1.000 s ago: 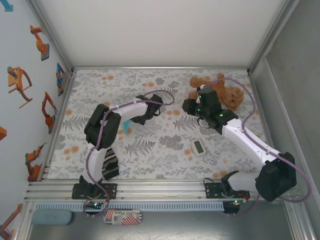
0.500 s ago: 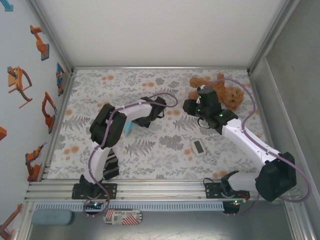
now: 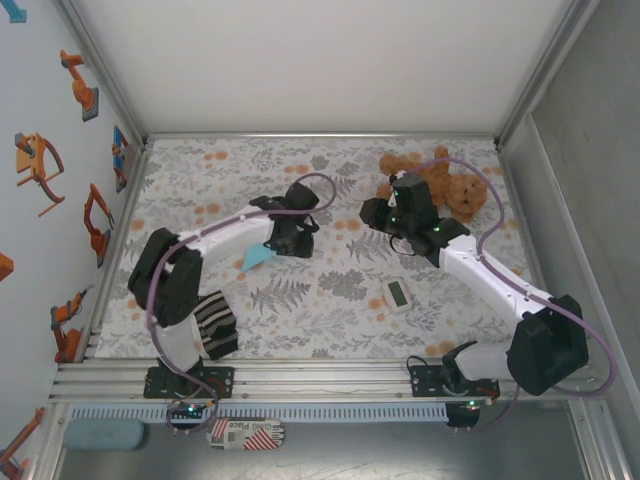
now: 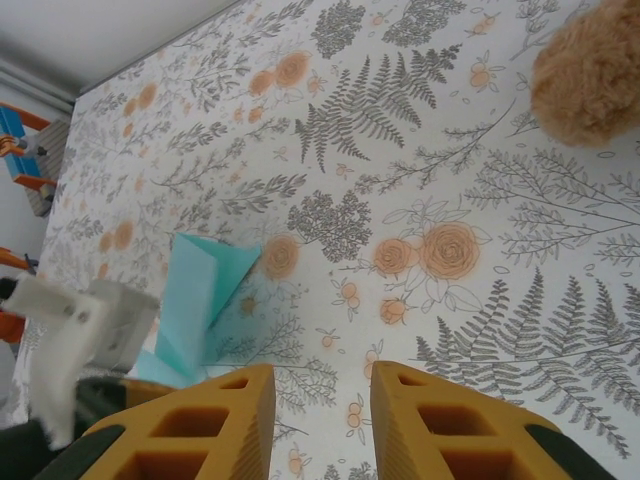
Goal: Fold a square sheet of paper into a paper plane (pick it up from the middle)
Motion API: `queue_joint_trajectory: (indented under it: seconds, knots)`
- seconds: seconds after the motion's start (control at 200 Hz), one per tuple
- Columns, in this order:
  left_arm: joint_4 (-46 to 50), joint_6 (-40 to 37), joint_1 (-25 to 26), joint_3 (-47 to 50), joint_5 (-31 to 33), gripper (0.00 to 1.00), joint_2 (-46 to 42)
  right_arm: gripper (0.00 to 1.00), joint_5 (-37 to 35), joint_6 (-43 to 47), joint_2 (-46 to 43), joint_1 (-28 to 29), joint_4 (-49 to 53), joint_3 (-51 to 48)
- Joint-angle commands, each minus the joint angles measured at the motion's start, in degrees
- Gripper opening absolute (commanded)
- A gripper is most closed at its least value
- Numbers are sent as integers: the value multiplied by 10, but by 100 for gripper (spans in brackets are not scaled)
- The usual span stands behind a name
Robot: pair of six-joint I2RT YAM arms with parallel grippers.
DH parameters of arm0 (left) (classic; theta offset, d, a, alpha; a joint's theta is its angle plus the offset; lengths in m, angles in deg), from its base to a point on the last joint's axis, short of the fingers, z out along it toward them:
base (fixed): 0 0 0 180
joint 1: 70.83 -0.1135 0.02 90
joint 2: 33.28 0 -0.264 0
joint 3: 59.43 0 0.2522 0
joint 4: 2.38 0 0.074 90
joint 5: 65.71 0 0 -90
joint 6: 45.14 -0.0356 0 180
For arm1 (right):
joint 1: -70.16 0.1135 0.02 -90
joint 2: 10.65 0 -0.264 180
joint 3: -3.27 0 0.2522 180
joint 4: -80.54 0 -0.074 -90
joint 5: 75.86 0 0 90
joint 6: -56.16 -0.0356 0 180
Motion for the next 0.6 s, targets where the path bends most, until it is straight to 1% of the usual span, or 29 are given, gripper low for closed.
queue_joint_trajectory:
  seconds: [0.0,0.065,0.095,0.135,0.245,0.371,0.446,0.596]
  knots:
    - [-63,83,-11,54,-147,39,-61,32,21,-11,15,-1,-24,-2]
    - [-69,95,-31,82,-152,42,-95,34,27,-10,26,-1,-26,2]
    - [-73,99,-43,94,-146,45,-110,38,33,-10,32,-1,-30,2]
    - [-75,103,-60,112,-131,48,-126,40,40,-11,37,0,-38,2]
    - [-86,102,-115,150,-119,49,-140,43,50,-16,50,3,-54,0]
    - [-83,76,-149,155,-71,52,-120,43,51,-21,58,6,-62,-2]
    - [-98,69,-175,153,-88,52,-99,42,51,-21,59,7,-61,-3]
    - [-117,54,-205,142,-82,53,-58,42,50,-19,59,7,-54,-1]
